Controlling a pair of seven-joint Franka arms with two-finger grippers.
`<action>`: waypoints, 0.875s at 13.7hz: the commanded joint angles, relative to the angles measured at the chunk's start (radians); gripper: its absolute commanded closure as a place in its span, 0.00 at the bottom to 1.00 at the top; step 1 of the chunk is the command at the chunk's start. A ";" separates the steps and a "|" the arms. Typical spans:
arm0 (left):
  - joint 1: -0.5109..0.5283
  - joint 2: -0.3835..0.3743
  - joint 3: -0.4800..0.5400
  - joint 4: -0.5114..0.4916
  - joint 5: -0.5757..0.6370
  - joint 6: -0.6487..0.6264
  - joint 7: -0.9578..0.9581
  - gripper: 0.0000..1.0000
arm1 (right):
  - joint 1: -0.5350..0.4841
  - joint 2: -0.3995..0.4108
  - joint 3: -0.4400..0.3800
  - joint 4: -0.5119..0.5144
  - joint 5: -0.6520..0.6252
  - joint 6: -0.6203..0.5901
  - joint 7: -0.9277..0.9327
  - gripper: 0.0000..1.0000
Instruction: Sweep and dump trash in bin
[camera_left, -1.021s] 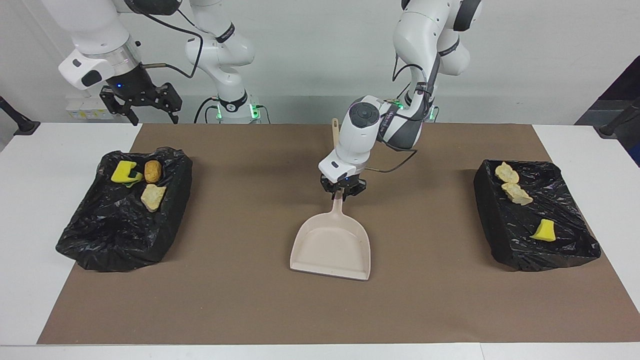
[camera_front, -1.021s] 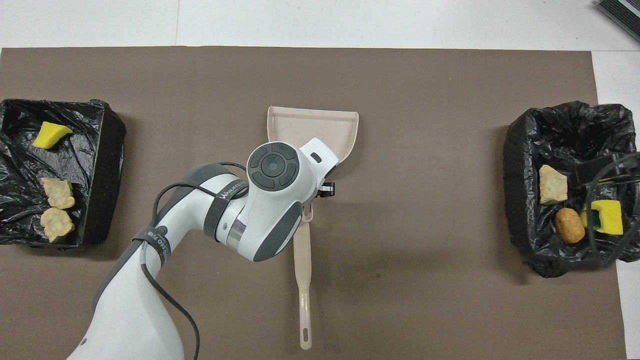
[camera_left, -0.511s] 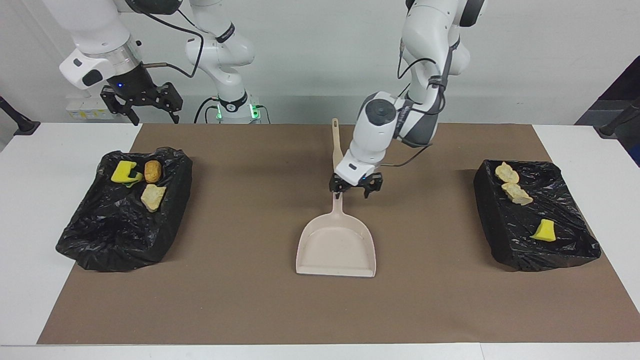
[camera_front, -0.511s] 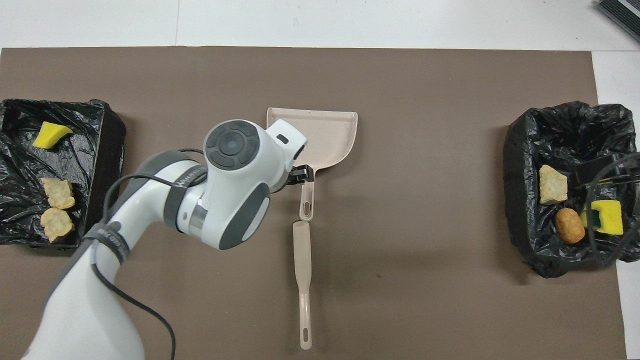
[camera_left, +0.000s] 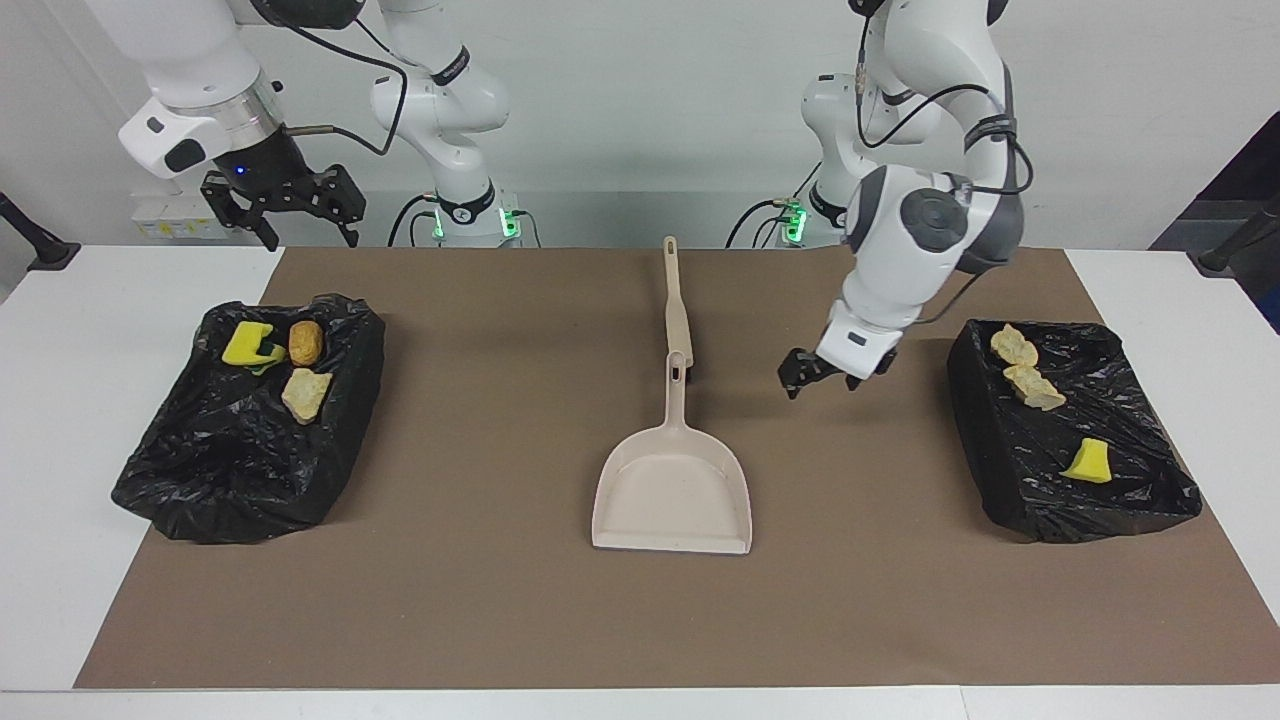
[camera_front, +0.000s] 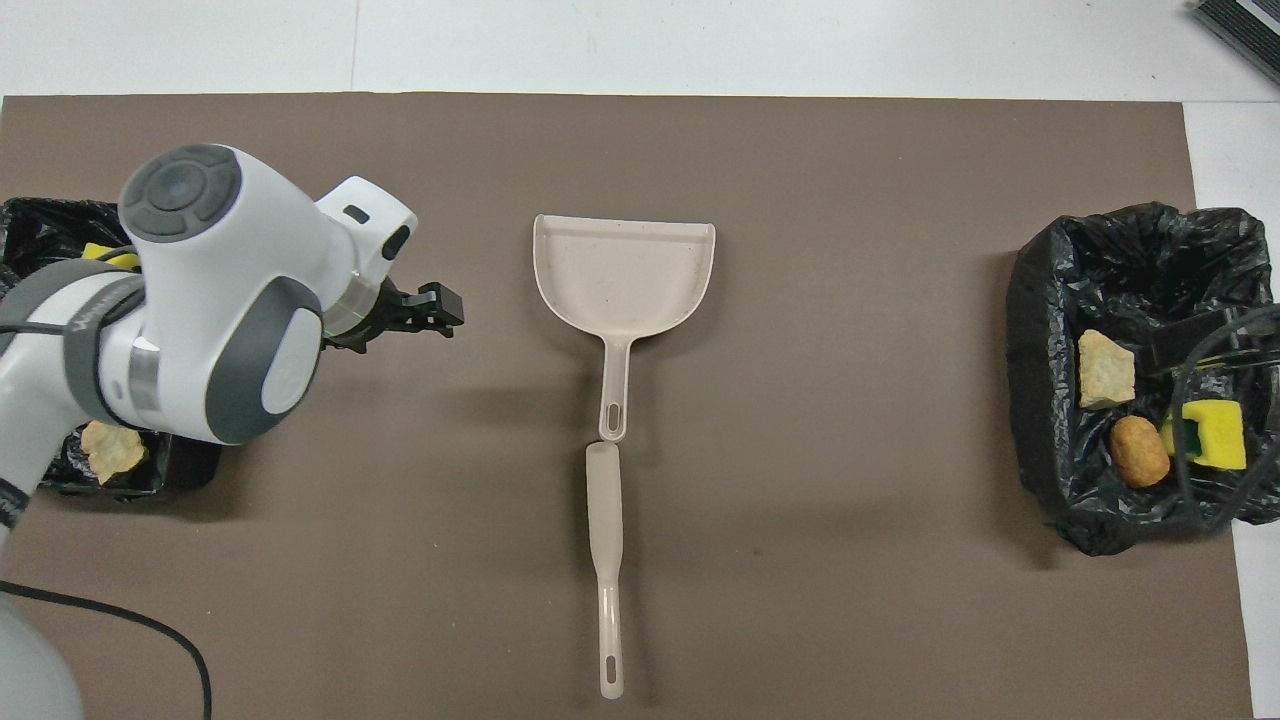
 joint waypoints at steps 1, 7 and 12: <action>0.114 -0.065 -0.007 -0.030 -0.007 -0.062 0.155 0.00 | 0.002 -0.018 -0.002 -0.017 0.021 -0.002 0.020 0.00; 0.265 -0.171 -0.004 -0.018 0.002 -0.137 0.391 0.00 | 0.002 -0.018 -0.002 -0.015 0.022 -0.002 0.020 0.00; 0.279 -0.220 -0.004 0.115 0.083 -0.280 0.413 0.00 | 0.003 -0.018 -0.002 -0.015 0.021 -0.002 0.019 0.00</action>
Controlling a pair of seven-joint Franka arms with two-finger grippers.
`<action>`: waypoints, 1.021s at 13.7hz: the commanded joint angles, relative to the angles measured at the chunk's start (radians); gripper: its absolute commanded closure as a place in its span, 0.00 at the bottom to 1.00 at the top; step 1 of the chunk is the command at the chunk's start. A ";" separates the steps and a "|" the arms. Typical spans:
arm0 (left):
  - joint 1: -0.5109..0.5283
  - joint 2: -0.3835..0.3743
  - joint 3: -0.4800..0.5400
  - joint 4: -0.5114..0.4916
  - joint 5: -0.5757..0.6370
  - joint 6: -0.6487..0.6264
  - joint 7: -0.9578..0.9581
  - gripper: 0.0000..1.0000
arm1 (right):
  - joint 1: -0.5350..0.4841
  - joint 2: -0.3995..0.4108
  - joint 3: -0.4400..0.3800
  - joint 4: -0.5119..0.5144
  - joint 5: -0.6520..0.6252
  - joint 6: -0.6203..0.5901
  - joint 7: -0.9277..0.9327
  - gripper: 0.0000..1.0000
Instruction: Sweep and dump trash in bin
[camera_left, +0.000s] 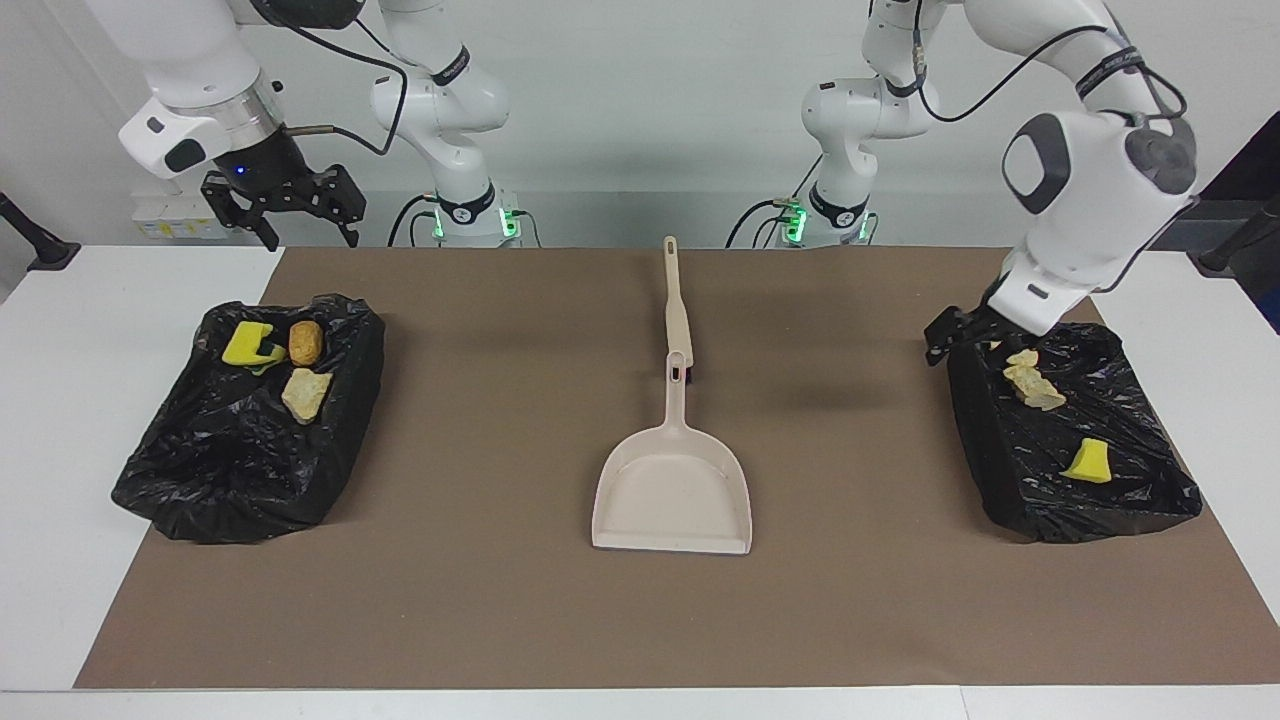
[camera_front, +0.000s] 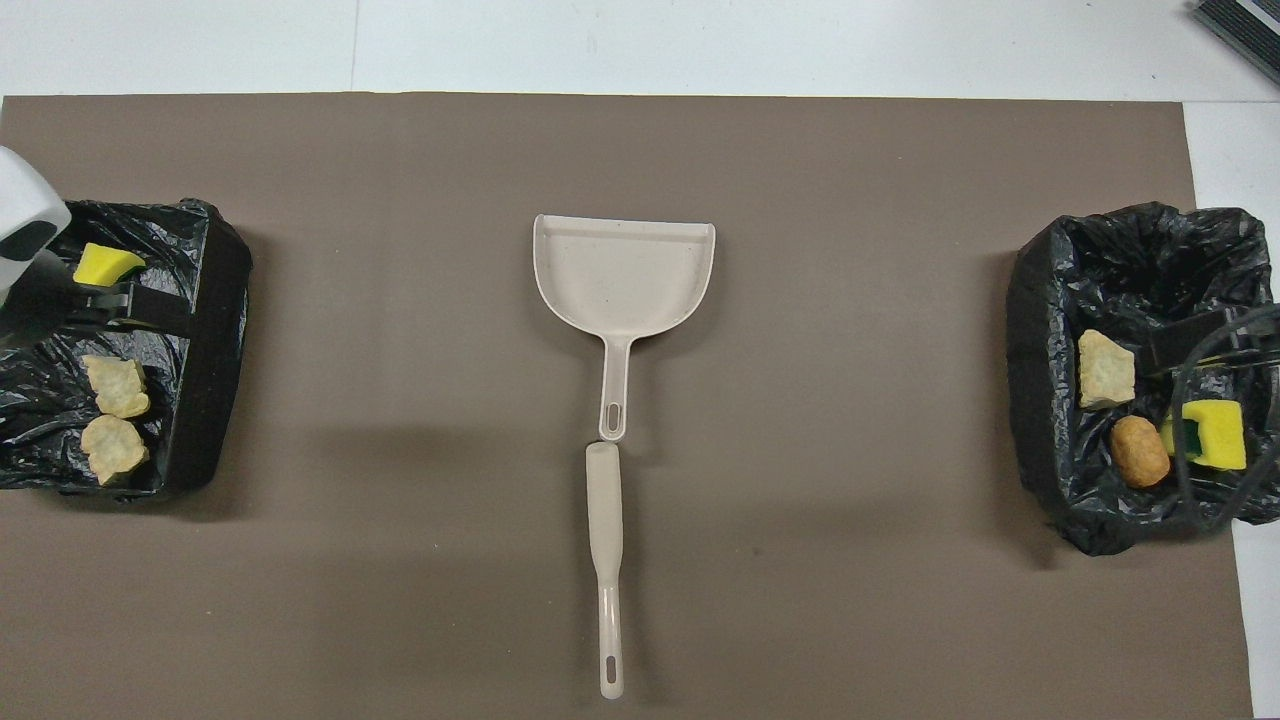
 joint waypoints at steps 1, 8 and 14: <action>0.005 -0.024 -0.008 0.091 0.044 -0.116 0.010 0.00 | 0.001 -0.018 -0.002 -0.015 0.022 -0.002 0.020 0.00; -0.005 -0.053 -0.018 0.223 0.051 -0.268 -0.004 0.00 | 0.001 -0.018 -0.002 -0.017 0.022 -0.007 0.016 0.00; -0.008 -0.079 -0.018 0.211 0.059 -0.277 -0.045 0.00 | 0.008 -0.019 -0.002 -0.017 0.022 -0.014 0.016 0.00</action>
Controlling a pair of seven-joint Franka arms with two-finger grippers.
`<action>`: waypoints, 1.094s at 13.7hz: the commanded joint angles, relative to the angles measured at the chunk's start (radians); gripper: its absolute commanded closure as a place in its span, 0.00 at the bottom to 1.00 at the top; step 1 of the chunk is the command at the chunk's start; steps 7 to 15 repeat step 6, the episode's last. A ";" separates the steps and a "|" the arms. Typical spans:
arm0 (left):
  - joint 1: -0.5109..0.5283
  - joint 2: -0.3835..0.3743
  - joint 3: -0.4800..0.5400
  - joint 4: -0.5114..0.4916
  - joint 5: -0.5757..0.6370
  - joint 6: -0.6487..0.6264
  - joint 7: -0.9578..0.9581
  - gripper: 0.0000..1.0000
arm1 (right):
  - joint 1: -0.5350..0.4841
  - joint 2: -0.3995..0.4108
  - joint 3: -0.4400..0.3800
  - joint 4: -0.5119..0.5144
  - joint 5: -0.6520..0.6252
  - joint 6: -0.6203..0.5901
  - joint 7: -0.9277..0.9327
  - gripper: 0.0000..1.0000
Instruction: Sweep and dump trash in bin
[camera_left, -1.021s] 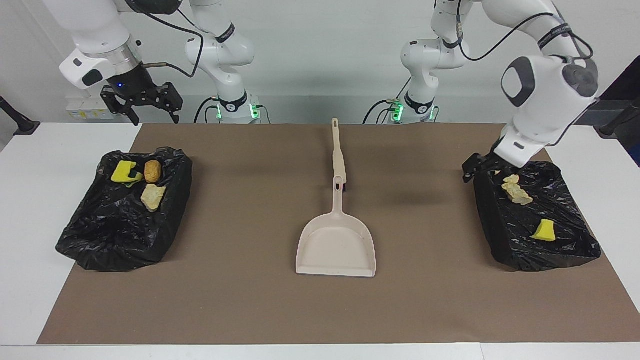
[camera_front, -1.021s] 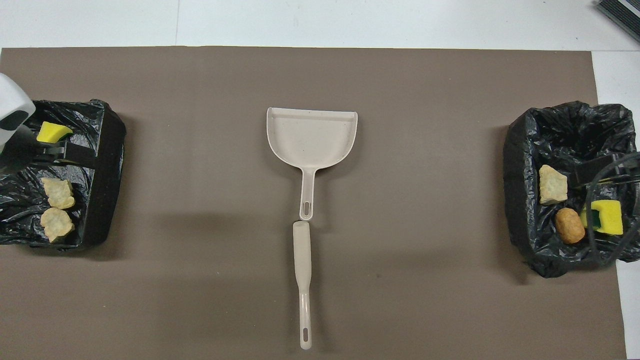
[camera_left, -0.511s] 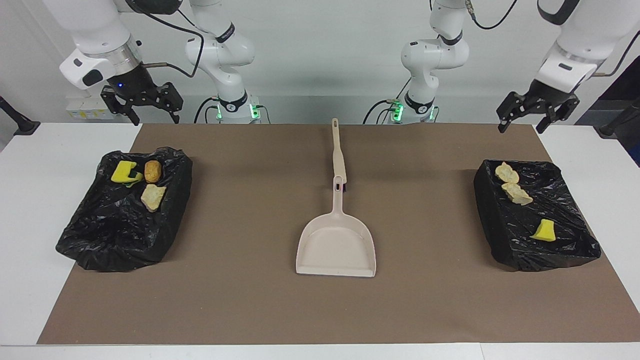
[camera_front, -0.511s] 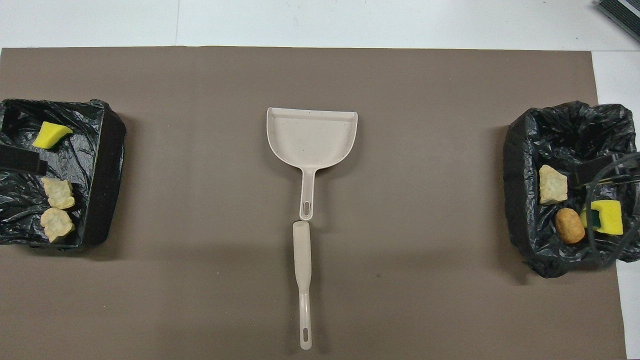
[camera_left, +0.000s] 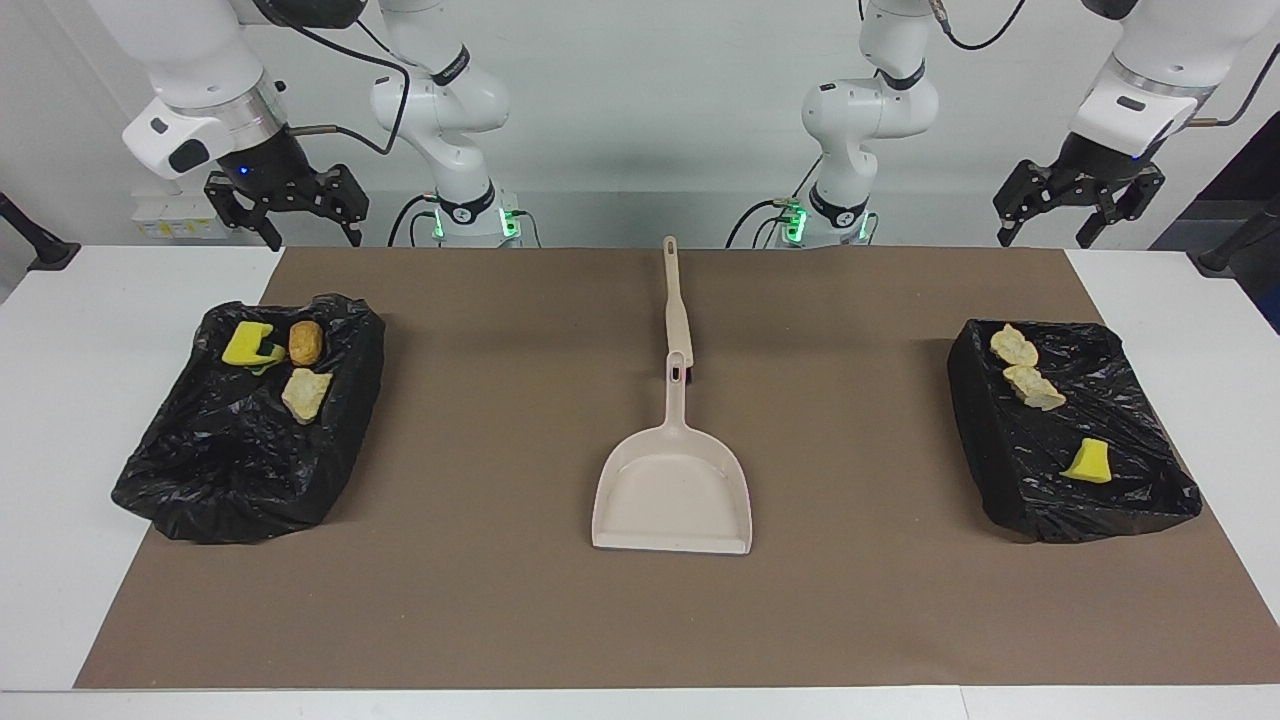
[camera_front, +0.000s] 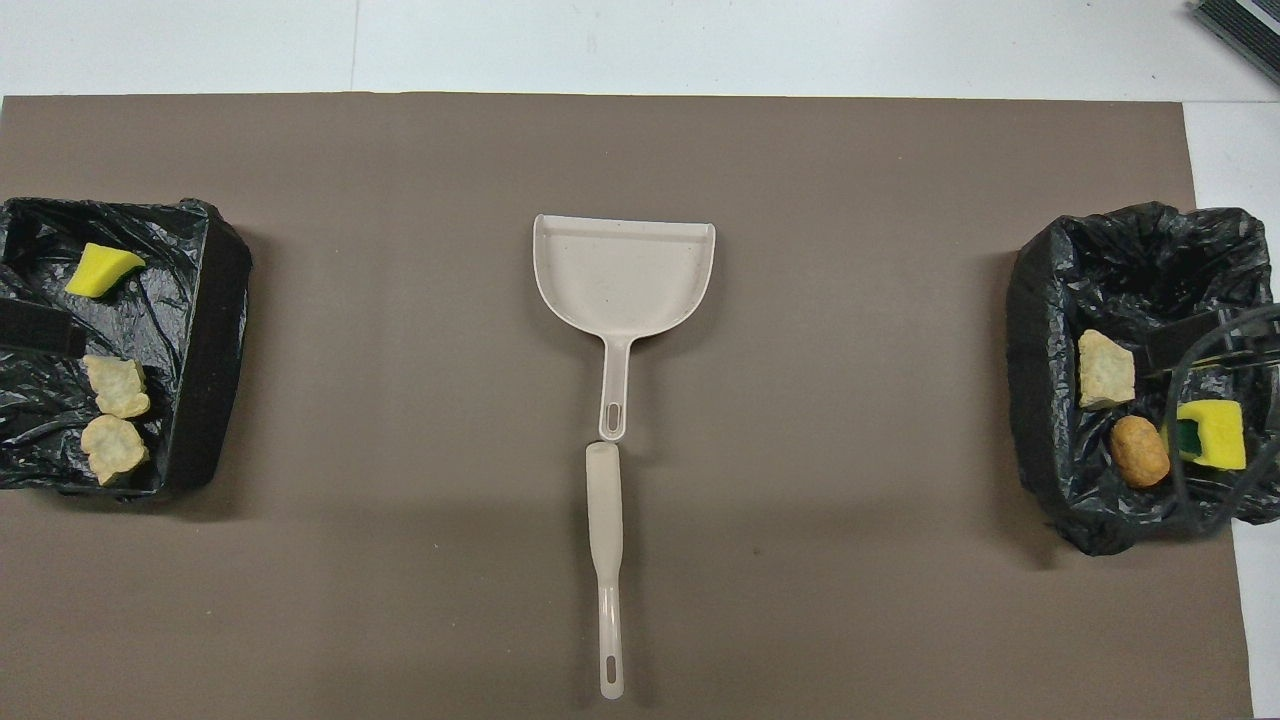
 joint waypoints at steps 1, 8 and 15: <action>-0.004 -0.034 0.005 -0.023 0.010 -0.018 -0.023 0.00 | 0.001 -0.019 -0.002 -0.018 0.019 -0.011 0.015 0.00; 0.001 -0.044 0.006 -0.038 -0.036 -0.029 -0.023 0.00 | 0.000 -0.024 -0.002 -0.026 0.019 -0.013 0.014 0.00; 0.001 -0.044 0.006 -0.038 -0.036 -0.029 -0.023 0.00 | 0.000 -0.024 -0.002 -0.026 0.019 -0.013 0.014 0.00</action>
